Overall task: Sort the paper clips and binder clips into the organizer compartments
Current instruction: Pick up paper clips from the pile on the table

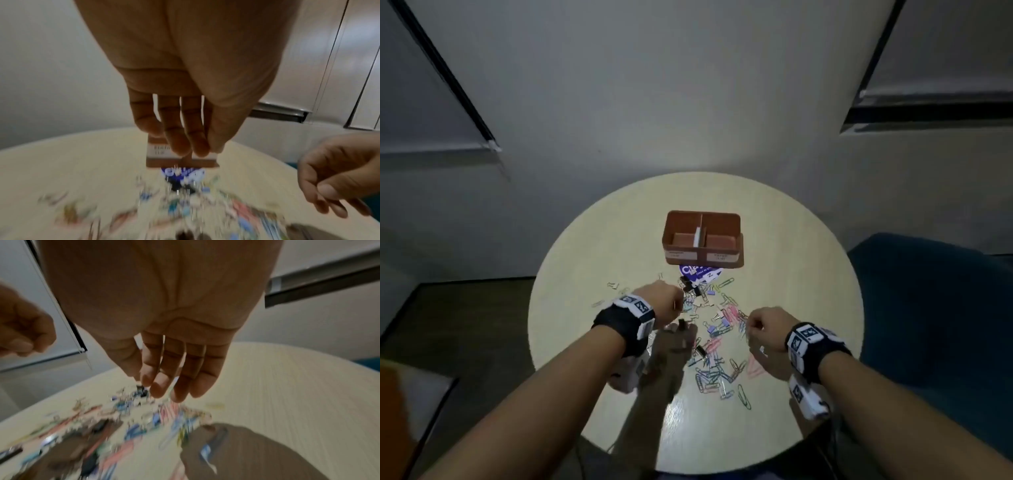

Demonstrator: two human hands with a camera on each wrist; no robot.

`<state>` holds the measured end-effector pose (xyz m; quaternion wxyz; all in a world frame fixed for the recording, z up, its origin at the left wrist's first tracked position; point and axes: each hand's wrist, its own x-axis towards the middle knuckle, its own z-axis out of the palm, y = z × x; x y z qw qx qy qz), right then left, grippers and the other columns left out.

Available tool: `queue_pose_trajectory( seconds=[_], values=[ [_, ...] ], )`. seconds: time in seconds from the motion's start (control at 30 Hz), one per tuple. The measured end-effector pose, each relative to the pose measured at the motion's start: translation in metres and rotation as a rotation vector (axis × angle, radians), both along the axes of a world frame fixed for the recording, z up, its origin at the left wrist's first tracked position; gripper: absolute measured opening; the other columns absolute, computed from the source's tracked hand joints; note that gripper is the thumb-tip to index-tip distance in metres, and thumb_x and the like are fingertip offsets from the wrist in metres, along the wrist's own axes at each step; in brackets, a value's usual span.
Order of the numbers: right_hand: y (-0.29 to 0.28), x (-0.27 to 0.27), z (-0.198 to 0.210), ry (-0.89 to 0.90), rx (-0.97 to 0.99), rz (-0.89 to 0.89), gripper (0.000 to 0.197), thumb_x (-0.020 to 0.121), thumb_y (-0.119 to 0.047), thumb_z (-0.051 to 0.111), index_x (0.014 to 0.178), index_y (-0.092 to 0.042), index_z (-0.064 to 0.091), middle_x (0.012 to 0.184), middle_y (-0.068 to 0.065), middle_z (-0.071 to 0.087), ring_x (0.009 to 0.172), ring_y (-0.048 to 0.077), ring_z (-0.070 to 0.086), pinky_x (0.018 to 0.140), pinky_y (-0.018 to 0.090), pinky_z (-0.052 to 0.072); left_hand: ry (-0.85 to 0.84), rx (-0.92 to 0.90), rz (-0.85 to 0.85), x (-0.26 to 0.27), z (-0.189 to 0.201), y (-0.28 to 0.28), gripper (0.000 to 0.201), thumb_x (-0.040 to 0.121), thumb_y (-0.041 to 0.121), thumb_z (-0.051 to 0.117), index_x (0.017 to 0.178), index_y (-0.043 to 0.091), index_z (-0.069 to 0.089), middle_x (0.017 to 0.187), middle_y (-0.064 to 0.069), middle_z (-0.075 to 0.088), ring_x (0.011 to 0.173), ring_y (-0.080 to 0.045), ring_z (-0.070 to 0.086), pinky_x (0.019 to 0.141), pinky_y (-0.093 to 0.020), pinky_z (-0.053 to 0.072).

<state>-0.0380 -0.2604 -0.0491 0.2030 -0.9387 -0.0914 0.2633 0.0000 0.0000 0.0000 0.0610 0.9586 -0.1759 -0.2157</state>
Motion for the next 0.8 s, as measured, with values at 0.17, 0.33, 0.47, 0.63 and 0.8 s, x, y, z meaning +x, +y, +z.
queue_pose_trajectory(
  seconds=[0.17, 0.33, 0.47, 0.63, 0.8],
  values=[
    [0.003, -0.025, -0.038, 0.072, 0.048, -0.080, 0.023, 0.074, -0.027, 0.046, 0.083, -0.023, 0.066, 0.089, -0.004, 0.073, 0.080, 0.016, 0.068, 0.079, 0.039, 0.057, 0.179, 0.063, 0.019, -0.031, -0.057, 0.021, 0.021, 0.095, 0.030, 0.053, 0.104, 0.016, 0.066, 0.104, -0.010, 0.068, 0.091, -0.028, 0.064, 0.076, -0.032, 0.052],
    [0.007, -0.033, -0.060, 0.077, 0.030, -0.174, 0.020, 0.074, -0.026, 0.045, 0.079, -0.026, 0.065, 0.078, -0.008, 0.069, 0.072, 0.012, 0.066, 0.072, 0.033, 0.057, 0.214, -0.024, 0.175, -0.054, -0.091, 0.072, 0.016, 0.089, 0.028, 0.053, 0.094, 0.018, 0.065, 0.094, -0.004, 0.067, 0.084, -0.022, 0.062, 0.068, -0.029, 0.048],
    [0.018, -0.037, -0.071, 0.140, -0.007, -0.172, 0.011, 0.075, -0.034, 0.066, 0.082, -0.027, 0.060, 0.075, -0.008, 0.066, 0.072, 0.013, 0.064, 0.068, 0.034, 0.055, 0.164, -0.143, 0.369, -0.053, -0.104, 0.117, 0.011, 0.081, 0.026, 0.052, 0.077, 0.024, 0.062, 0.086, 0.005, 0.064, 0.079, -0.016, 0.063, 0.070, -0.033, 0.056],
    [0.044, -0.034, -0.083, 0.109, -0.073, -0.140, 0.024, 0.072, -0.031, 0.077, 0.081, -0.025, 0.055, 0.077, -0.005, 0.062, 0.071, 0.015, 0.059, 0.067, 0.034, 0.052, 0.068, -0.147, 0.435, -0.038, -0.123, 0.152, 0.009, 0.088, 0.022, 0.060, 0.096, 0.020, 0.064, 0.097, -0.001, 0.057, 0.093, -0.022, 0.058, 0.076, -0.029, 0.045],
    [0.059, -0.037, -0.082, 0.040, -0.010, -0.254, 0.014, 0.079, -0.007, 0.062, 0.077, -0.020, 0.056, 0.076, -0.003, 0.061, 0.068, 0.017, 0.059, 0.057, 0.026, 0.048, 0.027, -0.160, 0.510, -0.040, -0.137, 0.166, 0.022, 0.088, 0.028, 0.064, 0.104, 0.015, 0.057, 0.103, -0.004, 0.051, 0.091, -0.024, 0.055, 0.075, -0.030, 0.043]
  ],
)
